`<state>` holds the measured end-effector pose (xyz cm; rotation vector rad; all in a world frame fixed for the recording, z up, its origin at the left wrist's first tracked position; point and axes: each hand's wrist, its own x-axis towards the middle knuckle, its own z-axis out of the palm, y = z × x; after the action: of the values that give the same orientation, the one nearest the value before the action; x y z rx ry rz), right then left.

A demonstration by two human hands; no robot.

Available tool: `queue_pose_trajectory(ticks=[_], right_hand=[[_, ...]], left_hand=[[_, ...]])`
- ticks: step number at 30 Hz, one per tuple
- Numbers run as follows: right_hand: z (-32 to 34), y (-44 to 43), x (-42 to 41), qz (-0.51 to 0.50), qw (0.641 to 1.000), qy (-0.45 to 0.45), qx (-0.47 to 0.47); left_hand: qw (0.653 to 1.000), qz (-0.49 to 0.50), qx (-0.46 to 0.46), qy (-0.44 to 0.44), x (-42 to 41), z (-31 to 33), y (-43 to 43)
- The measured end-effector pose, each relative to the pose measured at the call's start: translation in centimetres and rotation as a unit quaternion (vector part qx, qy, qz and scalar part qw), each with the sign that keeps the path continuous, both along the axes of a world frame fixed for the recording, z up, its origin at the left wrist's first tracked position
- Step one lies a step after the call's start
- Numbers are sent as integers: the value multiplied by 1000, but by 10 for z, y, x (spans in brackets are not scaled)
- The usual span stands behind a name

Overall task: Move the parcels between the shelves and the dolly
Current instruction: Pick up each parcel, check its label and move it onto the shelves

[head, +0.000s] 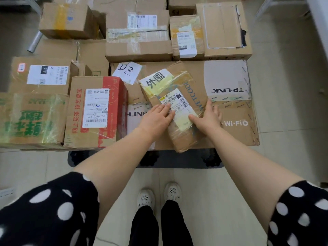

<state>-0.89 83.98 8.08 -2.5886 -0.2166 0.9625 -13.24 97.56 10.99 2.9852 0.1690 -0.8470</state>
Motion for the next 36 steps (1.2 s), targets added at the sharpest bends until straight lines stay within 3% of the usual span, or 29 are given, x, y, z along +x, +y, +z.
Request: queue_pose_trajectory(ticks=[5, 7, 9, 11, 13, 15, 18, 23, 26, 30, 36], right_hand=[[2, -23, 22, 73, 996, -49, -15], [8, -28, 23, 8, 996, -72, -46], [15, -29, 15, -119, 989, -55, -68], [19, -29, 2, -225, 972, -15, -63], [16, -28, -8, -291, 955, 14, -47], [8, -27, -14, -311, 950, 20, -24], [2, -27, -10, -279, 960, -6, 10], [1, -37, 1, -158, 985, -31, 64], [3, -37, -12, -99, 990, -20, 96], [-1, -27, -38, -82, 986, 22, 146], [-7, -22, -41, -59, 988, 24, 143]], left_hand=[[997, -49, 51, -14, 1, -8, -41], [998, -46, 39, -20, 2, -7, -55], [998, -41, 7, -51, 4, -7, -55], [995, 42, -20, -92, 11, -6, -36], [976, 197, -17, -91, 22, -5, -4], [944, 327, -25, -37, 29, -6, 26], [915, 391, -105, 3, 30, -10, 41], [913, 394, -94, 45, -3, -13, 28], [937, 337, -32, 84, -25, -1, 21], [975, 200, -50, 80, -50, 8, 25], [985, 147, -18, 83, -65, 4, 41]])
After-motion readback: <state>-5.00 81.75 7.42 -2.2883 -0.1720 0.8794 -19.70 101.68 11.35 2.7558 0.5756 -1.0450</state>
